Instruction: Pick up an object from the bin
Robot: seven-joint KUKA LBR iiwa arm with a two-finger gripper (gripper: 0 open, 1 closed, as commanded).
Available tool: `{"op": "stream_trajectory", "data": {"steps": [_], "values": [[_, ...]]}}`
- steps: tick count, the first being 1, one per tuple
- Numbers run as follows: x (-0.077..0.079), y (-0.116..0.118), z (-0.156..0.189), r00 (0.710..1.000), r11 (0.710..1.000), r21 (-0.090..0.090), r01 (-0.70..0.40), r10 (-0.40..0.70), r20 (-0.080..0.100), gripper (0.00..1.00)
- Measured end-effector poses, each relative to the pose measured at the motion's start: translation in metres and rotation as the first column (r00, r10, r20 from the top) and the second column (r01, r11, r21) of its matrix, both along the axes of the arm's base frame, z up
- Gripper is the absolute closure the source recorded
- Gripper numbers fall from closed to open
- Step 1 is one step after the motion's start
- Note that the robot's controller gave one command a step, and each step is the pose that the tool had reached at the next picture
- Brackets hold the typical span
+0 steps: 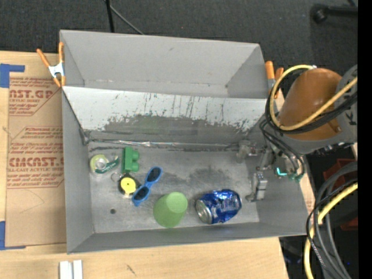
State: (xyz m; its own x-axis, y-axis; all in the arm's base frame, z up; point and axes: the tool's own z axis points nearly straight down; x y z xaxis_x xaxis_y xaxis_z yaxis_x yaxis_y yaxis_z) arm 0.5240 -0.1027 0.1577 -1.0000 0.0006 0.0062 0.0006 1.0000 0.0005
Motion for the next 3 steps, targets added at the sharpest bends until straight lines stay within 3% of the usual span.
{"op": "stream_trajectory", "data": {"steps": [1,2,3], "values": [[-0.038,0.061,-0.086,0.911,0.912,-0.006,-0.411,0.411,0.021,0.0],[-0.025,0.065,-0.057,0.93,0.93,-0.002,-0.368,0.368,0.01,0.0],[-0.032,0.065,-0.058,0.953,0.953,0.001,-0.304,0.304,0.006,0.0]]}}
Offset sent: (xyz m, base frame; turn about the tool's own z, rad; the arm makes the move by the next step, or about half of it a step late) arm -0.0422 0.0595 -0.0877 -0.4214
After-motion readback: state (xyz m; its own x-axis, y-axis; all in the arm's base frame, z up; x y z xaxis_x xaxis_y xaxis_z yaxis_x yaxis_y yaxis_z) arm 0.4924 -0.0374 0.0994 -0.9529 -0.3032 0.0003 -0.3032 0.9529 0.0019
